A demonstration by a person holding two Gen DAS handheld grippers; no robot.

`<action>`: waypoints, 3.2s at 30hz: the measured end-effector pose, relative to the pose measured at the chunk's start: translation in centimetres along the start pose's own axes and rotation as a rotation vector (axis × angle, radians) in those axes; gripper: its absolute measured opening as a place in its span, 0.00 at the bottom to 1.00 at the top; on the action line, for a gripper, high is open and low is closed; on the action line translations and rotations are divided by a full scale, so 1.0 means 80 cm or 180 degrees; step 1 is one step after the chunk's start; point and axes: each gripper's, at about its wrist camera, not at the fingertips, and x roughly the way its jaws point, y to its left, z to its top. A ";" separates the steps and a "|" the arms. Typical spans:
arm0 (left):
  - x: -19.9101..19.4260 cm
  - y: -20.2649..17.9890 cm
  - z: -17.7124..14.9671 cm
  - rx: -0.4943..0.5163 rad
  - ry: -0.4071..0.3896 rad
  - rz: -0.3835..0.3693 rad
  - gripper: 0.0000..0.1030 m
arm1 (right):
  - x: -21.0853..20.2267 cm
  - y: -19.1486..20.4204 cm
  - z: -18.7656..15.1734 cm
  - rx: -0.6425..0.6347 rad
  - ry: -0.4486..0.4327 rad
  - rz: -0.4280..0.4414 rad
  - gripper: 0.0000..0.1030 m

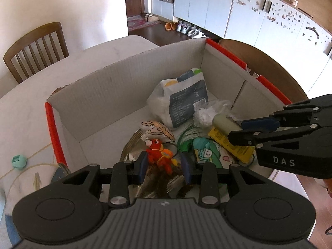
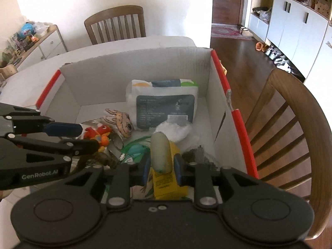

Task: Organize objects
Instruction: 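Open the left gripper releasing the horse while the right gripper releases the soap, then withdraw both tools from the box toward the tape dispenser and teal clip, then grasp the white tape dispenser with the left gripper while the right gripper grasps the teal clip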

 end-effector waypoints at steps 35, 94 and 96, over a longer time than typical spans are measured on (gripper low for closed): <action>-0.169 0.068 -0.060 -0.0335 -0.0791 -0.0110 0.56 | -0.110 0.120 -0.001 0.0022 -0.0523 0.0312 0.71; -0.096 0.378 -0.195 -0.1074 -0.0670 0.0632 1.00 | 0.138 0.359 0.117 -0.0363 -0.0128 0.0359 0.95; -0.085 0.381 -0.195 -0.1069 -0.0650 0.0644 1.00 | 0.154 0.361 0.119 -0.0394 -0.0042 0.0375 0.94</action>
